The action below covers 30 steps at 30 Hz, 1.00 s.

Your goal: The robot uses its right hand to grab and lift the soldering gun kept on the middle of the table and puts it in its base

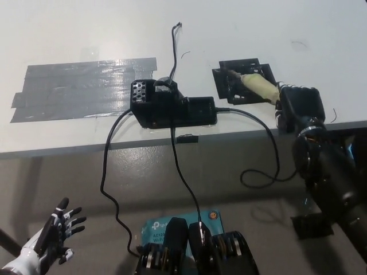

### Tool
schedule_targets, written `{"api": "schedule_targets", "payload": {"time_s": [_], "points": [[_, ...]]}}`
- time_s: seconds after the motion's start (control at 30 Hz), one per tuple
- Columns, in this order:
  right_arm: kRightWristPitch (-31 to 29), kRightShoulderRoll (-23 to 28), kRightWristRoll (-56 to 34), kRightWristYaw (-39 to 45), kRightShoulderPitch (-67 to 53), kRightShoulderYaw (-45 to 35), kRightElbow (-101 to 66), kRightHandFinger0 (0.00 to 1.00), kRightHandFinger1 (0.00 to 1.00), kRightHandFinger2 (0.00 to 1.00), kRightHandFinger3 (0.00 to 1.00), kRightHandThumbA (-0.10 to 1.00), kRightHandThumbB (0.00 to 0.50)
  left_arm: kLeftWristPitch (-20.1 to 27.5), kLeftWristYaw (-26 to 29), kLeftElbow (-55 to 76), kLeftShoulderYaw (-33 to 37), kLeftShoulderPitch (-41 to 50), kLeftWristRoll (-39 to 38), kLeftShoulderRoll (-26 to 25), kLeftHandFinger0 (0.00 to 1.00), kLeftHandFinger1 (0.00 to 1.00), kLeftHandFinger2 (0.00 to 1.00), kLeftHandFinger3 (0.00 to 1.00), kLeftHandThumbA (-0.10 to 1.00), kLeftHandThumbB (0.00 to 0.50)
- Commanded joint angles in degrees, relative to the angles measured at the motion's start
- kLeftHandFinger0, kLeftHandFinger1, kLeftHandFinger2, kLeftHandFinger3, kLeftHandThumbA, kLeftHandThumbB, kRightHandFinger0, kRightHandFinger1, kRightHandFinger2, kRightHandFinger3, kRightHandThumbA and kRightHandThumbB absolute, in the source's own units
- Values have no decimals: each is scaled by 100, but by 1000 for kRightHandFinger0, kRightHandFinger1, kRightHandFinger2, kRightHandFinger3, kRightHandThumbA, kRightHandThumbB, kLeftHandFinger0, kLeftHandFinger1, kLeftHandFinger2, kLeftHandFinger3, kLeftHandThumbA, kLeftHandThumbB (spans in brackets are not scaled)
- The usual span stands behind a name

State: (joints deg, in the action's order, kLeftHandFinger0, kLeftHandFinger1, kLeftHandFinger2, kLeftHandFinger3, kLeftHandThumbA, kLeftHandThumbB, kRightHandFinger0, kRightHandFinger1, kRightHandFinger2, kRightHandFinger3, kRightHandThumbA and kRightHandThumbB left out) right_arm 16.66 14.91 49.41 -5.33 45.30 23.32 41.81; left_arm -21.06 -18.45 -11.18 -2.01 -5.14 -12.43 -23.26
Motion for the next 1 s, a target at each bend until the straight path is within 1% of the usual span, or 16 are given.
{"api": "schedule_targets", "payload": {"time_s": [0.0,0.03,0.07,0.13,0.17,0.2,0.33,0.53,0.6,0.7,0.73,0.8,0.83,0.9,0.93,0.97], "points": [[-604,210,-412,-498,-2,-292,-202,0,238,566,159,-99,0,175,-102,6,-91,-127,40,-206,1000,1000,1000,1000,1000,237],[-681,215,-423,-540,-14,-306,-196,0,287,632,188,-100,0,170,-94,6,-95,-114,43,-201,1000,1000,1000,1000,1000,236],[-712,242,-467,-463,-16,-335,-236,0,380,696,276,-100,0,176,-82,-4,-91,-114,62,-196,1000,1000,1000,1000,1000,246],[-900,299,-474,-507,-31,-341,-284,0,371,671,438,-100,0,201,-68,30,-71,-79,118,-210,1000,1000,1000,1000,1000,251],[-1092,360,-554,-500,-73,-388,-424,0,380,684,456,-100,0,178,-60,42,-90,-71,105,-202,1000,1000,1000,1000,1000,243],[-1171,414,-569,-470,-89,-392,-536,0,388,694,467,-100,4,172,-48,40,-90,-81,120,-202,1000,1000,1000,1000,1000,230],[-1491,590,-700,-309,-105,-409,-803,0,373,679,469,-100,0,223,-35,20,-110,-81,157,-201,1000,1000,1000,1000,1000,256],[-1800,812,-1009,41,-104,-500,-1169,0,339,628,377,-100,0,181,-16,79,-127,-80,193,-206,1000,1000,1000,1000,1000,251],[-1962,894,-1031,97,-92,-467,-1227,6,307,521,334,-100,7,206,-24,88,-123,-71,220,-223,1000,1000,1000,1000,1000,252],[-2429,1105,-1014,146,32,-340,-1156,0,169,267,163,-100,2,166,-43,105,-159,-67,198,-228,1000,1000,1000,1000,1000,242],[-2528,1191,-989,194,55,-302,-1222,62,194,222,147,-100,0,135,-39,118,-164,-75,203,-223,1000,1000,1000,1000,1000,242],[-2656,1319,-982,253,96,-294,-1348,0,4,48,40,-100,18,170,-57,59,-164,-114,220,-219,1000,1000,1000,1000,1000,255],[-2703,1353,-994,273,107,-294,-1383,0,1,84,25,-100,13,185,-67,39,-166,-118,223,-216,1000,1000,1000,1000,1000,255],[-2814,1431,-987,376,169,-262,-1385,0,44,415,44,-100,0,186,-111,-15,-185,-138,189,-224,1000,1000,1000,1000,1000,260],[-2960,1535,-884,420,213,-177,-1433,0,105,588,105,-100,0,195,-94,5,-170,-131,220,-219,1000,1000,1000,1000,1000,231],[-2985,1548,-873,429,218,-170,-1438,0,213,675,191,-100,0,196,-94,7,-170,-130,225,-218,1000,1000,1000,1000,1000,230]]}}
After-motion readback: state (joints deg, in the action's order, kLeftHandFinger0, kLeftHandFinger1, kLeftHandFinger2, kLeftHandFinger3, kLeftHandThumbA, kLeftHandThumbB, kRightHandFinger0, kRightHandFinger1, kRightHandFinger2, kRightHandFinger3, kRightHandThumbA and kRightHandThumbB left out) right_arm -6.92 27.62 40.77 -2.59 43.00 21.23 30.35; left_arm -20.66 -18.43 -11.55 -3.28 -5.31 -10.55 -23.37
